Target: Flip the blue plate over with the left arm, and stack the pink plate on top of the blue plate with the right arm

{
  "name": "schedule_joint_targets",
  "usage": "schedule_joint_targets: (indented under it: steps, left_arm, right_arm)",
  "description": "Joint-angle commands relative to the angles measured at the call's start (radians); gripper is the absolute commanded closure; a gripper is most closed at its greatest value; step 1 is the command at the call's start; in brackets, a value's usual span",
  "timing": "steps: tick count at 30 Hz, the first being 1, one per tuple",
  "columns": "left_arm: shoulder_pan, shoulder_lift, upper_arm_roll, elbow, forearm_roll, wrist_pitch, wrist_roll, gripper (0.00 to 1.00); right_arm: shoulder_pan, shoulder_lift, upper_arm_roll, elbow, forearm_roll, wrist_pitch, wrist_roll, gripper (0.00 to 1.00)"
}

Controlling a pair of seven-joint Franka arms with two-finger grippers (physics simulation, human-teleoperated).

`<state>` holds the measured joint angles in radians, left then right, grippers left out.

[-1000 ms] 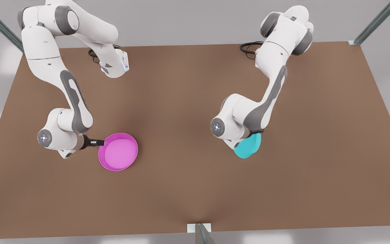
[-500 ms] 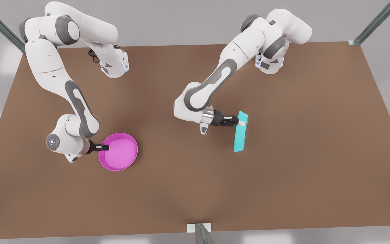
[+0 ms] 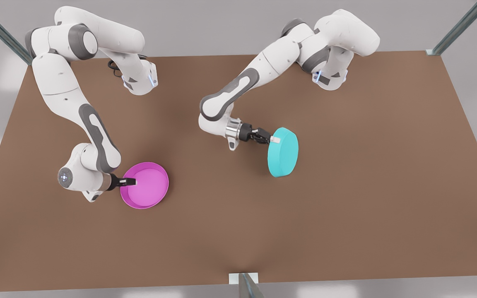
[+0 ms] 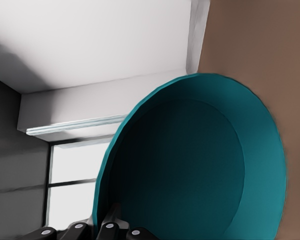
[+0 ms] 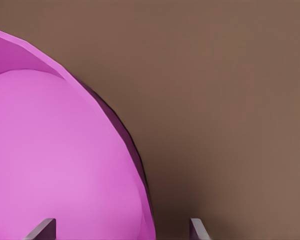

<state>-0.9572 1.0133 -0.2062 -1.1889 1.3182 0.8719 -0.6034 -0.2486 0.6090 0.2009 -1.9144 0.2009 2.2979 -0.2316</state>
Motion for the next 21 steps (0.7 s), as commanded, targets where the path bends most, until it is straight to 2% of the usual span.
schedule_joint_targets:
  steps: [1, 3, 5, 17, 21]
  left_arm:
    - [-0.001, 0.001, 0.001, 0.0, -0.017, 0.001, -0.002, 0.79]
    - [-0.017, 0.016, 0.001, 0.0, 0.003, -0.008, -0.002, 0.79]
    - [-0.032, 0.028, 0.001, 0.0, 0.015, -0.01, -0.002, 0.79]
    - [-0.083, 0.108, 0.001, 0.002, 0.072, -0.053, -0.004, 0.79]
    - [-0.1, 0.122, 0.001, 0.002, 0.073, -0.07, -0.004, 0.79]
  right_arm:
    - [0.0, 0.0, 0.0, 0.0, 0.0, 0.0, 0.0, 0.23]
    - [0.0, 0.0, 0.0, 0.0, 0.0, 0.0, 0.0, 0.39]
    - [0.0, 0.0, 0.0, 0.002, 0.0, -0.002, -0.003, 0.48]
    - [0.0, 0.002, 0.0, 0.011, -0.002, -0.014, -0.006, 0.47]
    - [0.0, 0.002, 0.0, 0.011, -0.002, -0.014, -0.006, 0.5]
